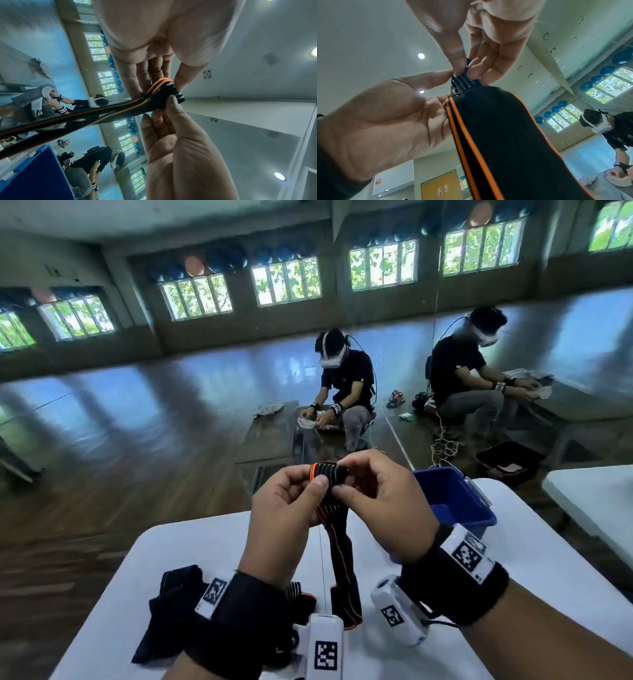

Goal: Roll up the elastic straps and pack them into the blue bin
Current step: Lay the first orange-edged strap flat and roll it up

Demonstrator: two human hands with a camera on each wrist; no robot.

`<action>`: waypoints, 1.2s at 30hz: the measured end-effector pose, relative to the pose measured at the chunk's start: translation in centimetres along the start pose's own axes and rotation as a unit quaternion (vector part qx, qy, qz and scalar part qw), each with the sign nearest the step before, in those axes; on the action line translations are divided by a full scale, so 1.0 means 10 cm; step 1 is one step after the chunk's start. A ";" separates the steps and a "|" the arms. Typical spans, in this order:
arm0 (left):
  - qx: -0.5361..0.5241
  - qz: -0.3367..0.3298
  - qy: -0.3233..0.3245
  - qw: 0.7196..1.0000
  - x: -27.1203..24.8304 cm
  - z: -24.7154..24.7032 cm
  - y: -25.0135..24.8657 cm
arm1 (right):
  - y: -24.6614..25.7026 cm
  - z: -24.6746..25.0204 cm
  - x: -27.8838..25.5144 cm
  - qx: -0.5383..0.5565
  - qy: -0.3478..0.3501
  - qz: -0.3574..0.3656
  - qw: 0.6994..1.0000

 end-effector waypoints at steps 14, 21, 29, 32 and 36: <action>0.004 0.017 -0.057 0.998 0.00 -0.22 0.09 | -0.62 0.20 -0.81 -0.032 -0.070 -0.108 0.991; 0.187 -0.049 -0.011 0.981 -0.06 -0.06 0.30 | -0.46 0.47 -0.73 0.001 -0.186 -0.089 0.979; 0.092 -0.034 0.070 0.993 -0.19 -0.20 0.57 | -0.40 0.43 -0.74 0.035 -0.249 -0.072 0.965; 0.039 -0.051 0.089 0.994 -0.22 -0.22 0.53 | -0.46 0.38 -0.74 0.059 -0.251 -0.085 0.962; 0.018 -0.032 0.117 0.992 -0.25 -0.23 0.60 | -0.63 0.22 -0.73 0.134 -0.250 -0.143 0.948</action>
Point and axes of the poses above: each hand's wrist, its own x-axis towards the middle knuckle, its own z-axis out of the back of the hand, y = z × x, the point moved 10 cm from there along x, towards the middle knuckle, and after that the axes turned 2 degrees about z, right-handed, at the moved point
